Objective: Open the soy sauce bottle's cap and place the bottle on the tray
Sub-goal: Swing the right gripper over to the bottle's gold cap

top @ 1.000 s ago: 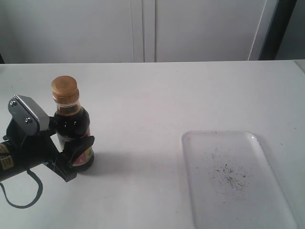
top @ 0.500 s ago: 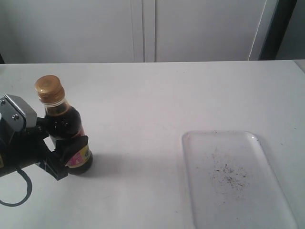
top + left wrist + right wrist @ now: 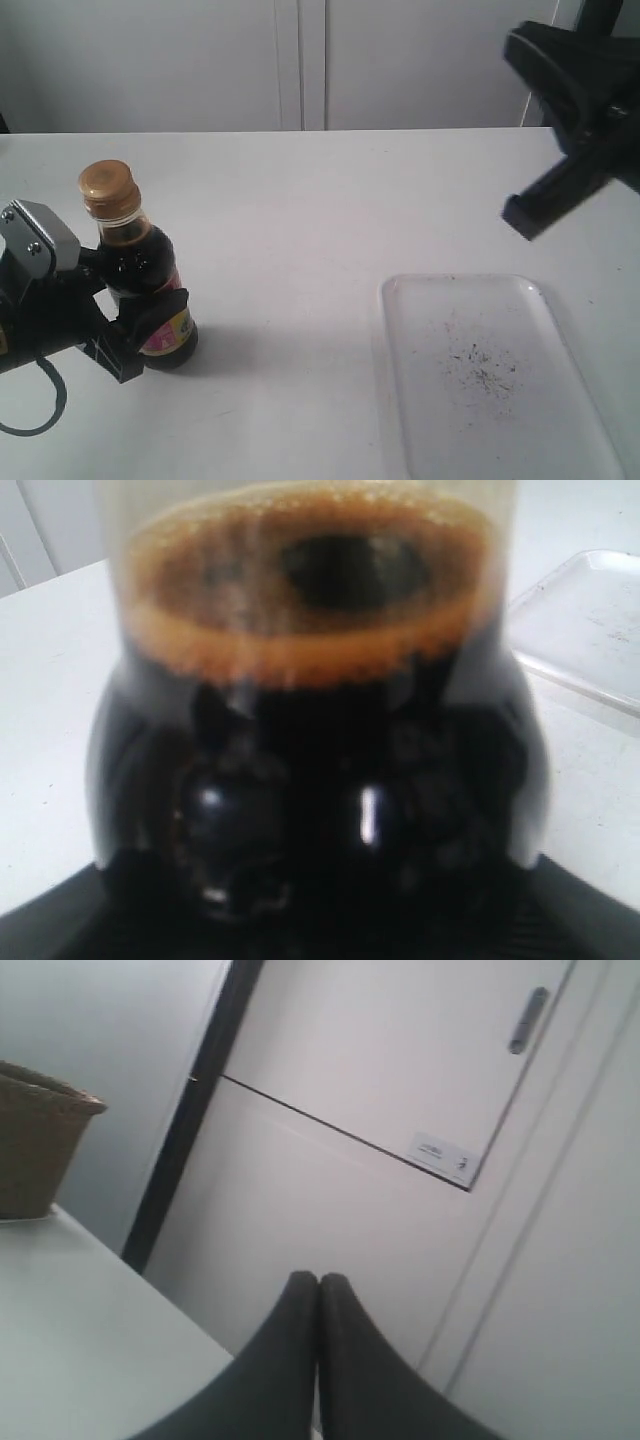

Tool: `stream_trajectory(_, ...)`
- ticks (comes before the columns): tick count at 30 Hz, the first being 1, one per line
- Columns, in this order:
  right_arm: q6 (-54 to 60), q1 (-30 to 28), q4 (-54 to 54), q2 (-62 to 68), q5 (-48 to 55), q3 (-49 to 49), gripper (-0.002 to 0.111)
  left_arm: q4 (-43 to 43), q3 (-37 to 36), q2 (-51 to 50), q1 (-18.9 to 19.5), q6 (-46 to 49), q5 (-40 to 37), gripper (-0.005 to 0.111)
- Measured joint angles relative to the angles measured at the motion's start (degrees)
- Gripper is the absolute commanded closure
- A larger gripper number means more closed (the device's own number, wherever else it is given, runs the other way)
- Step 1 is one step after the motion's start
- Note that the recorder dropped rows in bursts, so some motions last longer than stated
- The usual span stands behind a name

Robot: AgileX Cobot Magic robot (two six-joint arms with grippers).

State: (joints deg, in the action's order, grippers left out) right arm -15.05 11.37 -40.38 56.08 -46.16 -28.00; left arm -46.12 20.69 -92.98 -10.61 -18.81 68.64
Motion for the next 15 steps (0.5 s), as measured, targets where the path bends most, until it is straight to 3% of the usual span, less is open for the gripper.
stream_trajectory(8, 2.8, 0.2, -6.4, 20.0, -13.2, -8.6, 0.108, 0.0, 0.0, 0.0, 0.0, -0.1, 0.0, 0.107)
stream_trajectory(15, 0.8, 0.2, -9.7, 28.7, -16.2, -14.4, 0.108, 0.0, 0.0, 0.0, 0.0, -0.1, 0.0, 0.107)
